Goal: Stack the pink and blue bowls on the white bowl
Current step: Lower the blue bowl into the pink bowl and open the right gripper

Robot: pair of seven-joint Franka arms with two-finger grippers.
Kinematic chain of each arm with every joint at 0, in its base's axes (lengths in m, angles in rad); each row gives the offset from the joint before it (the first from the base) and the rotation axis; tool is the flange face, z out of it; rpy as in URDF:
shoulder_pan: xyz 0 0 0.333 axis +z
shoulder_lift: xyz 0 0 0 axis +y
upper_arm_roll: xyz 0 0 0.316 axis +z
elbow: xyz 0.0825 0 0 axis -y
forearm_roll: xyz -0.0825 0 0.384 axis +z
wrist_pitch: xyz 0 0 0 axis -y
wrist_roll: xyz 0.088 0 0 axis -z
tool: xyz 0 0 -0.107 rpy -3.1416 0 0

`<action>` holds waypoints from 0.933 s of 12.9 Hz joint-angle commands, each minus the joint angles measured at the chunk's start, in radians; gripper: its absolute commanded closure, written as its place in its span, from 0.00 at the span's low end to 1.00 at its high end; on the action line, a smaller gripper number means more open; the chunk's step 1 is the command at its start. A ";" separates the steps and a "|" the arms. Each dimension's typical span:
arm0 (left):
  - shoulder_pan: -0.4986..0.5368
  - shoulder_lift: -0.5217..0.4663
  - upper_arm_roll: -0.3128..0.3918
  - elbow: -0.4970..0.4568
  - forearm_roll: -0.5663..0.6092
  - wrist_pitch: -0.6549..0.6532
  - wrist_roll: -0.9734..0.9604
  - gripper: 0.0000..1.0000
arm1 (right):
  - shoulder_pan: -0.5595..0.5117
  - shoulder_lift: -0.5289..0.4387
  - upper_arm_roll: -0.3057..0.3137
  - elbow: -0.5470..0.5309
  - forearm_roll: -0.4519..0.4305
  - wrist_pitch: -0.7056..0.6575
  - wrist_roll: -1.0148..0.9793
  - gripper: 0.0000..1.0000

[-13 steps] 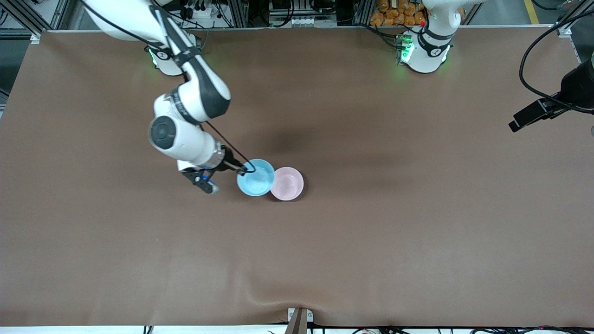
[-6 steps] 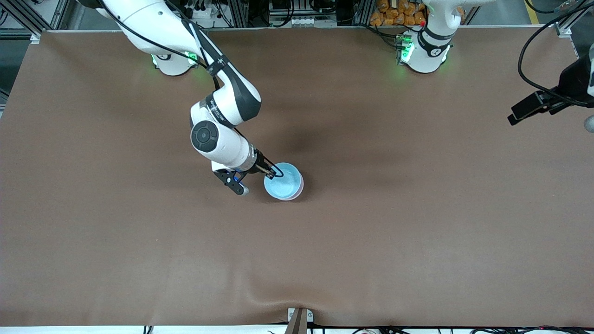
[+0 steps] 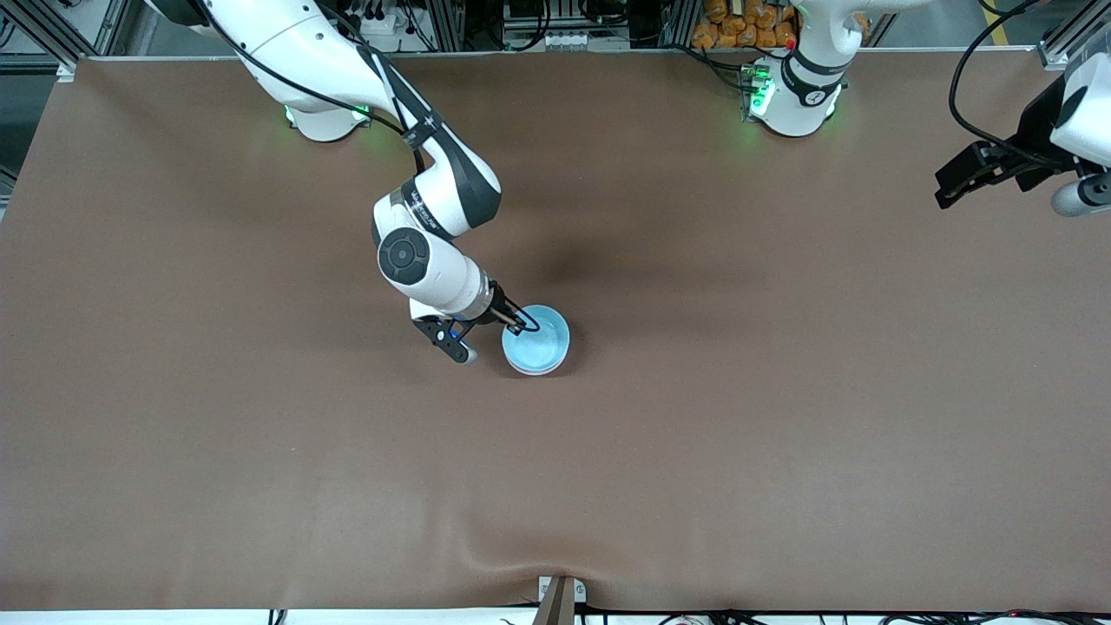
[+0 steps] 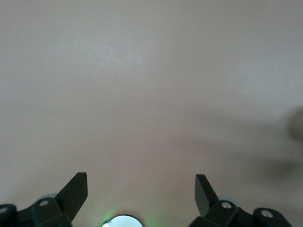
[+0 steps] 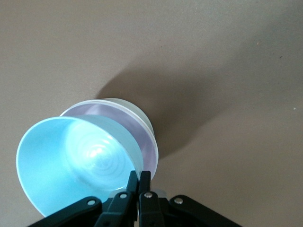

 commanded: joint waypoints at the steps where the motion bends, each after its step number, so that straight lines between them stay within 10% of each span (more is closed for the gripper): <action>1: -0.002 -0.053 0.006 -0.038 0.015 -0.005 0.070 0.00 | 0.011 0.018 -0.013 0.025 -0.038 0.000 0.031 1.00; 4: -0.002 -0.061 -0.004 -0.052 -0.010 -0.005 0.082 0.00 | 0.010 0.026 -0.015 0.027 -0.040 0.002 0.031 1.00; 5: -0.007 -0.066 -0.002 -0.054 -0.024 -0.004 0.084 0.00 | 0.003 0.029 -0.013 0.028 -0.038 0.000 0.032 0.66; 6: -0.040 -0.066 0.007 -0.052 -0.027 0.004 0.085 0.00 | 0.003 0.030 -0.013 0.031 -0.038 -0.002 0.058 0.10; 12: 0.007 -0.064 0.010 -0.055 -0.076 0.041 0.232 0.00 | -0.036 0.017 -0.013 0.160 -0.043 -0.159 0.078 0.00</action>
